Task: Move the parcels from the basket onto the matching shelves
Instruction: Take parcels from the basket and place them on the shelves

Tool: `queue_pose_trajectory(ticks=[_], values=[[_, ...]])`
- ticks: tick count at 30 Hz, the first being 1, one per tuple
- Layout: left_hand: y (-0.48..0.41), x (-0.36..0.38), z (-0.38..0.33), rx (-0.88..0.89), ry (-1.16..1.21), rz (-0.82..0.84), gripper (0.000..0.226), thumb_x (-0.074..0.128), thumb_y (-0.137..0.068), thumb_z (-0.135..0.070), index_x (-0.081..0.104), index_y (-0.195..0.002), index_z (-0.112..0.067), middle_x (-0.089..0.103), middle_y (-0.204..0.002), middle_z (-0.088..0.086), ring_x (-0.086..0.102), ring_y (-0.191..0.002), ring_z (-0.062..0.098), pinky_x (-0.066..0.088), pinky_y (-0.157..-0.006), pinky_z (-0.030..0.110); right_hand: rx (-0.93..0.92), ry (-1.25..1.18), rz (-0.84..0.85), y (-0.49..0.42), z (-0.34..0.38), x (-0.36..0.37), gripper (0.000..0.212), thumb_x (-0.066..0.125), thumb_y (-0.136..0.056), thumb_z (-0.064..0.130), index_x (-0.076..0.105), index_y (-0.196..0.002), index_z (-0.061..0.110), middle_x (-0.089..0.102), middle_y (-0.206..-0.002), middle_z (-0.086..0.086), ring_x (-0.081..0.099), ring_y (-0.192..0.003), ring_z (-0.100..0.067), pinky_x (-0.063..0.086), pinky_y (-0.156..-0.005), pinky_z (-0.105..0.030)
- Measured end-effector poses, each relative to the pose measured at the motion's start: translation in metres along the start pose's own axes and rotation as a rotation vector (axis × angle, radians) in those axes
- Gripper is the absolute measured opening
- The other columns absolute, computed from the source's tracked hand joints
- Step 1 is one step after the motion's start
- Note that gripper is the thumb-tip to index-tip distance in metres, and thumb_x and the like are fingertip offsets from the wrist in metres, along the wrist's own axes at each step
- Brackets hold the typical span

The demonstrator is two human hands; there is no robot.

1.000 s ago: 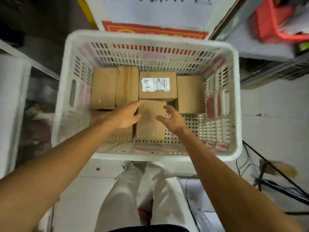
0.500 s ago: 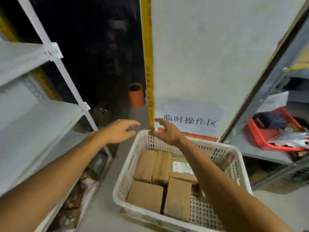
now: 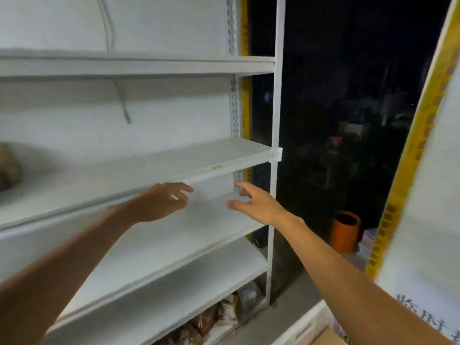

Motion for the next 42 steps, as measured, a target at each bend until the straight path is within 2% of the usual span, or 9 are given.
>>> queue_pose_trajectory(ticks=[2, 8, 13, 16, 19, 21, 24, 32, 42], values=[[0.027, -0.038, 0.029, -0.091, -0.040, -0.035, 0.019, 0.063, -0.089, -0.017, 0.067, -0.108, -0.020, 0.061, -0.089, -0.034, 0.067, -0.083, 0.011, 0.045, -0.076, 0.012, -0.076, -0.003, 0.048, -0.020, 0.041, 0.029, 0.069, 0.067, -0.083, 0.053, 0.038, -0.142, 0.032, 0.046, -0.139, 0.000, 0.050, -0.118, -0.017, 0.042, -0.091, -0.028], [0.116, -0.142, 0.111, -0.366, -0.157, -0.166, 0.027, 0.061, -0.091, -0.017, 0.061, -0.116, -0.024, 0.067, -0.089, -0.012, 0.062, -0.077, 0.010, 0.043, -0.075, 0.022, -0.226, 0.008, 0.132, -0.064, 0.160, 0.120, 0.066, 0.065, -0.087, 0.048, 0.041, -0.143, 0.023, 0.047, -0.143, -0.008, 0.050, -0.125, -0.022, 0.040, -0.098, -0.030], [0.183, -0.196, 0.163, -0.466, -0.276, -0.150, 0.018, 0.059, -0.092, -0.017, 0.065, -0.108, -0.017, 0.064, -0.119, -0.001, 0.062, -0.097, 0.013, 0.044, -0.088, 0.019, -0.331, -0.003, 0.243, -0.080, 0.255, 0.209, 0.067, 0.063, -0.088, 0.048, 0.039, -0.145, 0.021, 0.042, -0.148, -0.010, 0.046, -0.130, -0.023, 0.036, -0.100, -0.030], [0.213, -0.220, 0.191, -0.526, -0.297, -0.177, 0.037, 0.056, -0.093, -0.019, 0.055, -0.130, -0.016, 0.061, -0.124, 0.003, 0.057, -0.101, 0.010, 0.039, -0.086, 0.009, -0.399, 0.011, 0.273, -0.085, 0.302, 0.255, 0.066, 0.064, -0.088, 0.046, 0.040, -0.144, 0.021, 0.042, -0.147, -0.010, 0.045, -0.131, -0.023, 0.036, -0.103, -0.031], [0.243, -0.245, 0.212, -0.565, -0.309, -0.207, 0.035, 0.052, -0.095, -0.017, 0.056, -0.130, -0.014, 0.054, -0.134, 0.008, 0.051, -0.120, 0.024, 0.038, -0.102, 0.032, -0.440, 0.008, 0.307, -0.091, 0.338, 0.297, 0.065, 0.064, -0.088, 0.044, 0.040, -0.144, 0.022, 0.043, -0.146, -0.010, 0.047, -0.129, -0.023, 0.037, -0.098, -0.029], [0.261, -0.258, 0.221, -0.508, -0.274, -0.219, 0.023, 0.052, -0.095, -0.009, 0.062, -0.114, -0.004, 0.059, -0.125, 0.015, 0.058, -0.108, 0.027, 0.046, -0.094, 0.034, -0.457, 0.005, 0.322, -0.097, 0.358, 0.321, 0.062, 0.064, -0.089, 0.043, 0.041, -0.143, 0.023, 0.044, -0.145, -0.009, 0.048, -0.127, -0.023, 0.037, -0.092, -0.027], [0.295, -0.281, 0.242, -0.515, -0.274, -0.295, 0.023, 0.053, -0.094, -0.006, 0.063, -0.114, -0.005, 0.065, -0.110, 0.010, 0.064, -0.096, 0.021, 0.052, -0.084, 0.032, -0.476, 0.009, 0.339, -0.110, 0.380, 0.357, 0.061, 0.063, -0.089, 0.044, 0.042, -0.142, 0.023, 0.046, -0.142, -0.008, 0.049, -0.123, -0.023, 0.037, -0.089, -0.028], [0.361, -0.309, 0.326, -0.665, -0.260, -0.384, 0.034, 0.057, -0.093, -0.010, 0.056, -0.127, -0.014, 0.063, -0.121, 0.007, 0.060, -0.090, 0.007, 0.046, -0.066, 0.006, -0.502, 0.018, 0.438, -0.149, 0.413, 0.442, 0.062, 0.064, -0.089, 0.039, 0.039, -0.144, 0.025, 0.041, -0.148, -0.008, 0.045, -0.130, -0.025, 0.037, -0.089, -0.029], [0.375, -0.324, 0.394, -0.792, -0.289, -0.457, 0.050, 0.058, -0.093, -0.013, 0.042, -0.138, -0.026, 0.053, -0.135, 0.006, 0.057, -0.113, 0.017, 0.049, -0.089, 0.027, -0.675, -0.029, 0.442, -0.217, 0.466, 0.518, 0.061, 0.069, -0.086, 0.035, 0.045, -0.139, 0.020, 0.044, -0.144, -0.009, 0.043, -0.130, -0.024, 0.038, -0.100, -0.033]])
Point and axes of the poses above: each hand's wrist, its own y-axis away from the middle knuckle, its own x-axis out of the palm, z = x × y, the point moved 7 cm from there along -y, towards the middle knuckle
